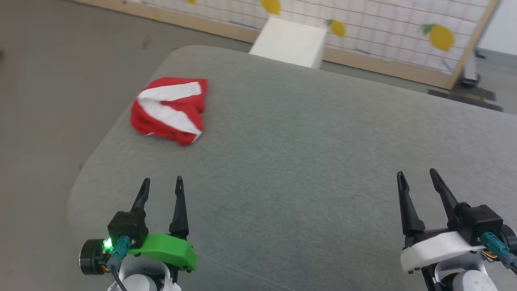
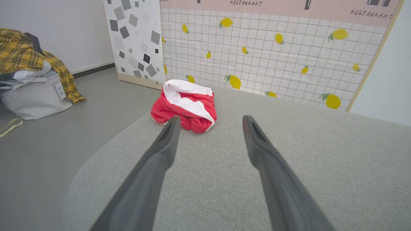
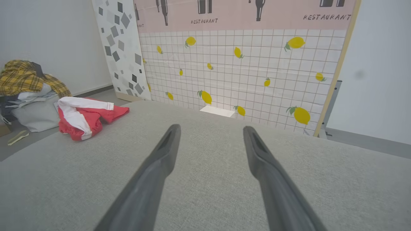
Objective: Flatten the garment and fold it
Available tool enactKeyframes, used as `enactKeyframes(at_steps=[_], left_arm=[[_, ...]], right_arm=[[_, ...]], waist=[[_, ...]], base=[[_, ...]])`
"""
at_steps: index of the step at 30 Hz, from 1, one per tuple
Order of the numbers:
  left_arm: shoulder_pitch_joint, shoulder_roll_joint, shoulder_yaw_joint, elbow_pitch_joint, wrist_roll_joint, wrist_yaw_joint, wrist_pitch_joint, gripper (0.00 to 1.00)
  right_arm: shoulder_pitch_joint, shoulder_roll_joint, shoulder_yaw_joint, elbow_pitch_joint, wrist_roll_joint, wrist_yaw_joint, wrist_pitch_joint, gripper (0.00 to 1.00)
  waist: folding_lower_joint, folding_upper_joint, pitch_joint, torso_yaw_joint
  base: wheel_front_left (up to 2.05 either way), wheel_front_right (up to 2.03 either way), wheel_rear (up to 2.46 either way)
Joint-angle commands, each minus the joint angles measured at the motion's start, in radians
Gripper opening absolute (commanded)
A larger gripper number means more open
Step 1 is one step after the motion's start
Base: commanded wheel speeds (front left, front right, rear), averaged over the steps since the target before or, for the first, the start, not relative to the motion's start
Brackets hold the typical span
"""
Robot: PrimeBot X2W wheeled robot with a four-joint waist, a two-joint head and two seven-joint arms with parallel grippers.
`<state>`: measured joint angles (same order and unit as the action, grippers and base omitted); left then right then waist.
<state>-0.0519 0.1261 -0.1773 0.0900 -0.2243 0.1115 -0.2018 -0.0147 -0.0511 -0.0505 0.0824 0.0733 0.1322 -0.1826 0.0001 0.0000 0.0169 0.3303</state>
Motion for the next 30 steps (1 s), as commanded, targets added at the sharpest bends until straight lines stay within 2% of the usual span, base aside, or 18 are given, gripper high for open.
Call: enactKeyframes(at_steps=[1,12,18,23,30], left_arm=[[-0.016,0.007,-0.005,0.005,-0.013,0.009,-0.011,1.00],[-0.017,0.015,-0.024,0.015,-0.043,0.028,-0.035,1.00],[-0.014,0.021,-0.031,0.019,-0.060,0.038,-0.047,1.00],[-0.007,0.028,-0.031,0.019,-0.074,0.049,-0.058,1.00],[-0.013,0.022,-0.019,0.016,-0.093,0.050,-0.059,1.00]], right_arm=[[0.005,0.001,0.001,0.004,0.010,-0.001,-0.011,1.00],[0.007,0.001,-0.004,0.008,0.012,-0.001,-0.026,1.00],[0.004,0.001,-0.002,0.013,0.014,-0.001,-0.033,1.00],[0.002,0.001,0.004,0.016,0.019,-0.002,-0.041,1.00],[-0.002,0.001,0.001,0.013,0.017,-0.002,-0.037,1.00]], waist=[[-0.0001,0.0000,0.000,0.079],[-0.0001,0.0000,-0.004,0.228],[-0.0001,0.0000,-0.003,0.282],[-0.0001,0.0000,0.001,0.301],[-0.0001,0.0000,0.022,0.274]], base=[[0.00,0.00,0.00],[0.00,0.00,0.00],[0.00,0.00,0.00],[0.00,0.00,0.00],[0.00,0.00,0.00]])
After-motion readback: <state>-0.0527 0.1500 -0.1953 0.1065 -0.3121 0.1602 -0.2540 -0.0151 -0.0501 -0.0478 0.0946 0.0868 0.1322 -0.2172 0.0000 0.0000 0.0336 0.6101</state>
